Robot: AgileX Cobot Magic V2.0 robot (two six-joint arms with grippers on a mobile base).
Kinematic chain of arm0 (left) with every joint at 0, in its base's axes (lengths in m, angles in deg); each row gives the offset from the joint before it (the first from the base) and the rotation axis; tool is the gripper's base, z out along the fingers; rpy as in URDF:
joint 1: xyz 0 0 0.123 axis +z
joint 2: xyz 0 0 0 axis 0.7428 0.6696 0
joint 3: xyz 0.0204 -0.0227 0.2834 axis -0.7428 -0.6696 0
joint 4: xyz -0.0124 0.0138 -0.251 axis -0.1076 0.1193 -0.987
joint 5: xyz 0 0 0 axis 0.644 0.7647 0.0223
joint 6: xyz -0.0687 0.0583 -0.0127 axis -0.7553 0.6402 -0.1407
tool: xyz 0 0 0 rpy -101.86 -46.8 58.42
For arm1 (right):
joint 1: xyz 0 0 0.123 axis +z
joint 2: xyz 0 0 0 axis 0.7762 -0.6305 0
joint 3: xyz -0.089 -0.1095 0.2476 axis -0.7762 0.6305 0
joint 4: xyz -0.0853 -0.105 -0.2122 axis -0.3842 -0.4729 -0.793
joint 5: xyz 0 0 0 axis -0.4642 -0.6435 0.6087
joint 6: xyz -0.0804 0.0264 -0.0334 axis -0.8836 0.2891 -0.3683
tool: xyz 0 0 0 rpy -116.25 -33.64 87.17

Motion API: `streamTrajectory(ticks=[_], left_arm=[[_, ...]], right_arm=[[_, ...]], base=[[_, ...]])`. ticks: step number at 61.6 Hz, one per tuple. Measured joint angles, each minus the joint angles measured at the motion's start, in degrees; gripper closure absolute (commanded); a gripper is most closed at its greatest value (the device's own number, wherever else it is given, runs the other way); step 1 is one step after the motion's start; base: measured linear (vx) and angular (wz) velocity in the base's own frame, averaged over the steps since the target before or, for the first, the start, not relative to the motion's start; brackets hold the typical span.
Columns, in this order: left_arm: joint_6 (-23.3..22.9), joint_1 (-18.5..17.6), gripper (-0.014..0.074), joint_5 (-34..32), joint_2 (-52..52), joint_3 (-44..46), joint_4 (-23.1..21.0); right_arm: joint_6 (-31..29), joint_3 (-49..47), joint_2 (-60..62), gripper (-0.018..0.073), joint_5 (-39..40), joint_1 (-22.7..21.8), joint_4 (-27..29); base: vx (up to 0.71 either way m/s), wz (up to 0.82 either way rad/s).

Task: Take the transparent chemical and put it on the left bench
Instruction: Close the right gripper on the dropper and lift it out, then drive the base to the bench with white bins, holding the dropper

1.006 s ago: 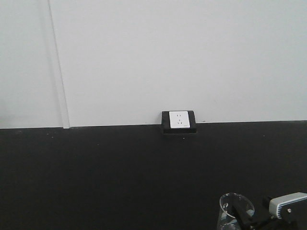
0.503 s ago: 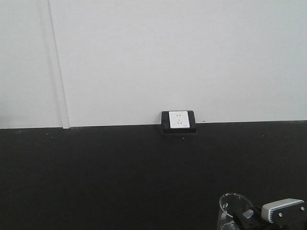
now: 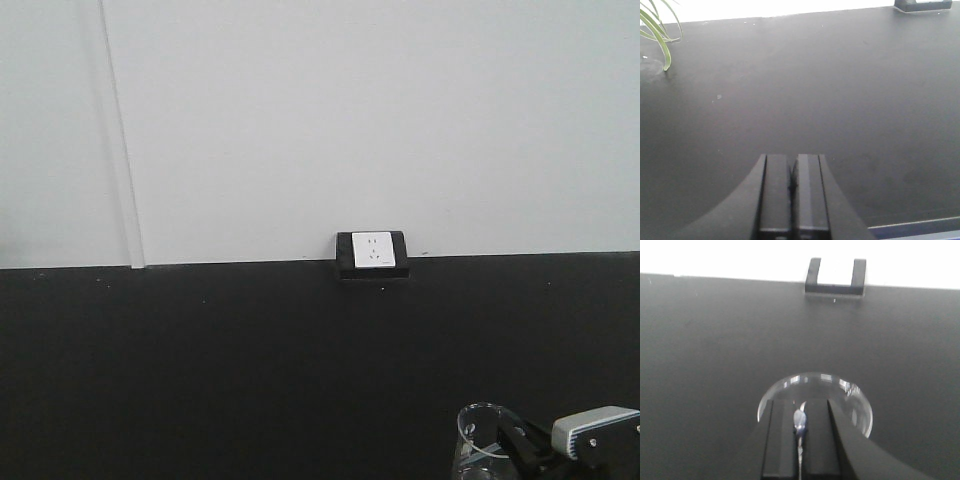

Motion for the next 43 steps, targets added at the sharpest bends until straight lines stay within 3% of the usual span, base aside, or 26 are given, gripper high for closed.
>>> streamTrajectory(ticks=[11, 35, 43], left_arm=[[0.0, 0.0, 0.06, 0.0, 0.0, 0.0, 0.0], [0.0, 0.0, 0.06, 0.0, 0.0, 0.0, 0.0], [0.0, 0.0, 0.06, 0.0, 0.0, 0.0, 0.0]], right_arm=[[0.2, 0.0, 12.1, 0.0564, -8.8, 0.0, 0.0], [0.4, 0.1, 46.5, 0.0564, -45.4, 1.2, 0.0], [0.2, 0.2, 53.5, 0.0564, -52.9, 1.2, 0.0]], base=[[0.0, -0.01], [0.0, 0.0], [0.0, 0.0]])
